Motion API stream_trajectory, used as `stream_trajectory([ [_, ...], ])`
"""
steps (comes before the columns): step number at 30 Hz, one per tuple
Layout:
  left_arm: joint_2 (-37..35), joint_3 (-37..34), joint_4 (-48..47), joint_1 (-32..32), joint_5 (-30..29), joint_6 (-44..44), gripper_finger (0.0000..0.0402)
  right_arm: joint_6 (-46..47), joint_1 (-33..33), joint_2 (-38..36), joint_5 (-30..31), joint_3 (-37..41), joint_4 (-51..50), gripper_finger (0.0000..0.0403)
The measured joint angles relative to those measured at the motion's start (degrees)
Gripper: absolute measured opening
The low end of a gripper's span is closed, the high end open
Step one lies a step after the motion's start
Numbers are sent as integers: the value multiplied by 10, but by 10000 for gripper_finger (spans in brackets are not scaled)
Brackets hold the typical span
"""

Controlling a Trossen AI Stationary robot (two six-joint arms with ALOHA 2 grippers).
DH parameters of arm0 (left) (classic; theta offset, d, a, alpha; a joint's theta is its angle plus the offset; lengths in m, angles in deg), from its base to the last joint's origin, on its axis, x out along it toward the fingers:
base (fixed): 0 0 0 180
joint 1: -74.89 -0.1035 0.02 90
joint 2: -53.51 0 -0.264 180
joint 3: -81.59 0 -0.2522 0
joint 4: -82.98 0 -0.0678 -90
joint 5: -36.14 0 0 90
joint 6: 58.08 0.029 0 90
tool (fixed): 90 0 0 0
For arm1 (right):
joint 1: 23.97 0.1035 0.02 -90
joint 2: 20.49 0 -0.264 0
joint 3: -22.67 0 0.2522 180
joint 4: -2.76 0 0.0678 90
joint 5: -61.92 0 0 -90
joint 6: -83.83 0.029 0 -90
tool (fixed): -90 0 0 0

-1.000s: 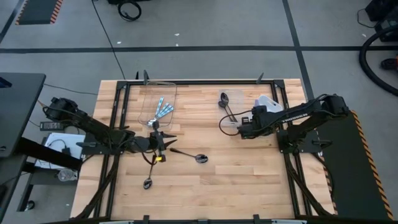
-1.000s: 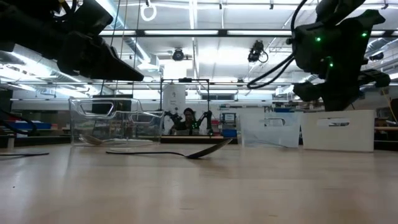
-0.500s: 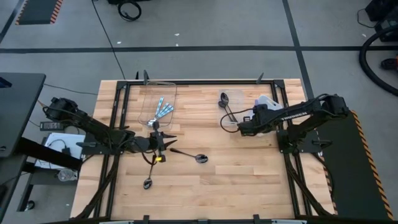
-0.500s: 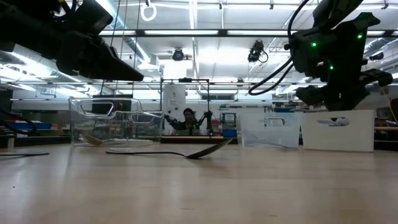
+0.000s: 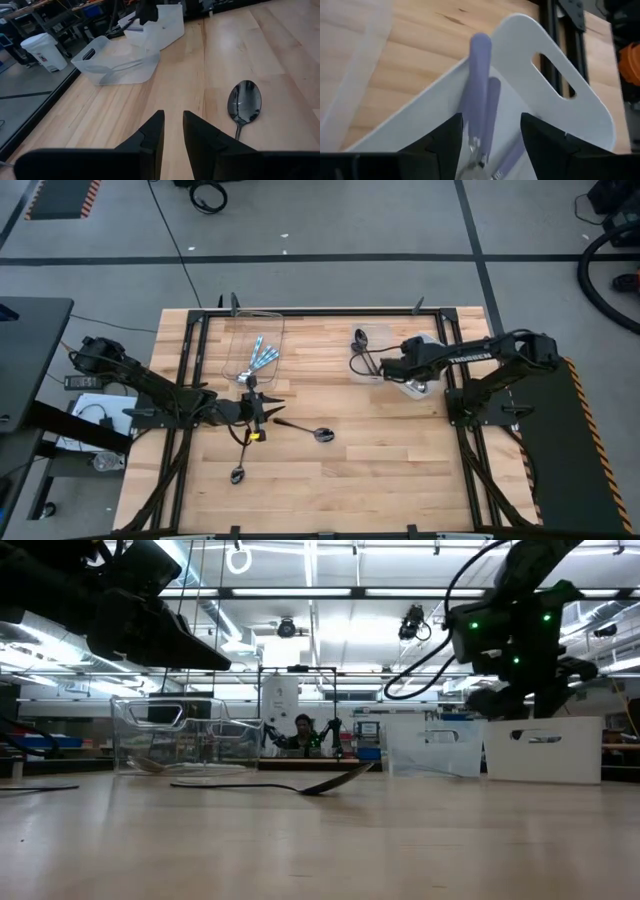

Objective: Sort silverware by color (type)
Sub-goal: Put the black spoon into the transparent white bin

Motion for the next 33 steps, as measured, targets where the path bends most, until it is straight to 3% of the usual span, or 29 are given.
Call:
stream_trajectory([
  [14, 0, 0, -31, 0, 0, -29, 78, -177, -116, 0, -56, 1, 85, 182],
  [24, 0, 0, -31, 5, 0, -31, 78, -114, -162, 0, -57, 1, 42, 169],
  [33, 0, 0, -32, 5, 0, -15, 78, -138, -122, -19, -63, 0, 44, 163],
])
